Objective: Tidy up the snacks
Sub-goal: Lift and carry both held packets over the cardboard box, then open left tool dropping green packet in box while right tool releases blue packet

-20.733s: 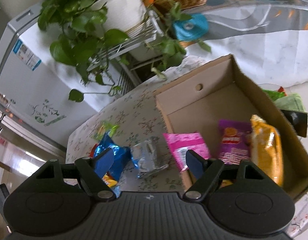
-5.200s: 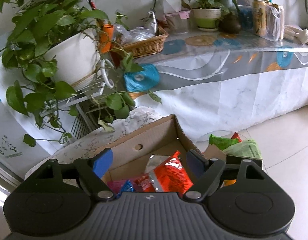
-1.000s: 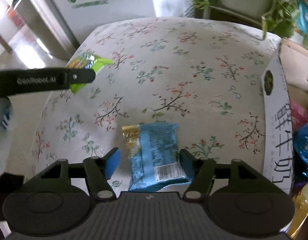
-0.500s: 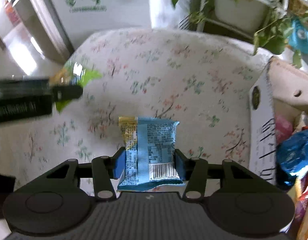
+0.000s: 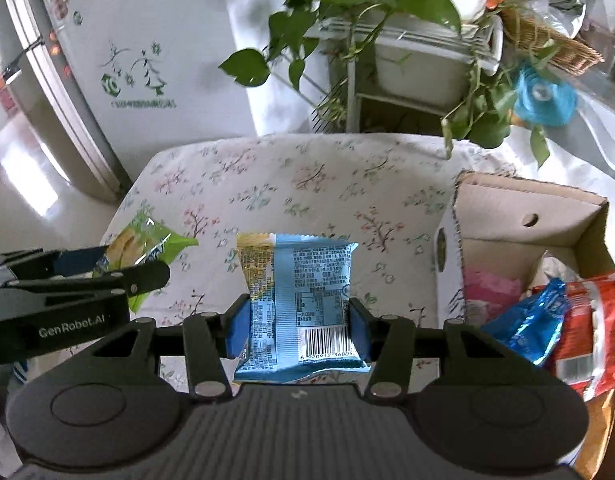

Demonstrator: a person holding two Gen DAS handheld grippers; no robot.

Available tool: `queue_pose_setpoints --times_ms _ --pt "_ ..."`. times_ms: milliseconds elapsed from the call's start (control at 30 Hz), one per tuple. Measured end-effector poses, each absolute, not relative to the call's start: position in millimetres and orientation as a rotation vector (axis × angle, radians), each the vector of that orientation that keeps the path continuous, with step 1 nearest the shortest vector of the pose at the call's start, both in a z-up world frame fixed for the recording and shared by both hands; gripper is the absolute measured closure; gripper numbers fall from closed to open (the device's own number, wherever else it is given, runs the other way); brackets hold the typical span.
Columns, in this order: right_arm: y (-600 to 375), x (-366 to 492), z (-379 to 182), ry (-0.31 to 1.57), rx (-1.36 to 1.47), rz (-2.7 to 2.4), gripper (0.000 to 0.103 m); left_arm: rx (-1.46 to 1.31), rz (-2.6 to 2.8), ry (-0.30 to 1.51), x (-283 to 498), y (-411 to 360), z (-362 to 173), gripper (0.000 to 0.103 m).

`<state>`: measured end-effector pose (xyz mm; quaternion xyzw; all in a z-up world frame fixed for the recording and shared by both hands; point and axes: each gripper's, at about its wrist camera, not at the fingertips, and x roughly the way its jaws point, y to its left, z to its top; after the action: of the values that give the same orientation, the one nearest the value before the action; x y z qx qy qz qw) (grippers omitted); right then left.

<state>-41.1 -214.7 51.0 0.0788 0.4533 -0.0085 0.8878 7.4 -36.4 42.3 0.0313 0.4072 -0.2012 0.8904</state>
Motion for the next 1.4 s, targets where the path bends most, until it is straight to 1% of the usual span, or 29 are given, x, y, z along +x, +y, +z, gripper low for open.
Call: queue_pose_setpoints --times_ms 400,800,1200,1400 --pt "-247.2 -51.5 72.7 0.865 0.217 -0.060 0.046 0.069 -0.466 0.814 -2.5 -61.4 49.1 0.044" --pt "-322.3 -76.7 108.9 0.711 0.362 -0.187 0.046 0.099 -0.583 0.736 -25.8 -97.8 61.1 0.044" --pt "-367.8 -104.7 119.1 0.634 0.441 -0.300 0.046 0.082 -0.839 0.681 -67.8 -148.3 72.4 0.044" --pt "-373.9 -107.4 115.8 0.645 0.448 -0.318 0.046 0.082 -0.940 0.676 -84.6 -174.1 71.0 0.044"
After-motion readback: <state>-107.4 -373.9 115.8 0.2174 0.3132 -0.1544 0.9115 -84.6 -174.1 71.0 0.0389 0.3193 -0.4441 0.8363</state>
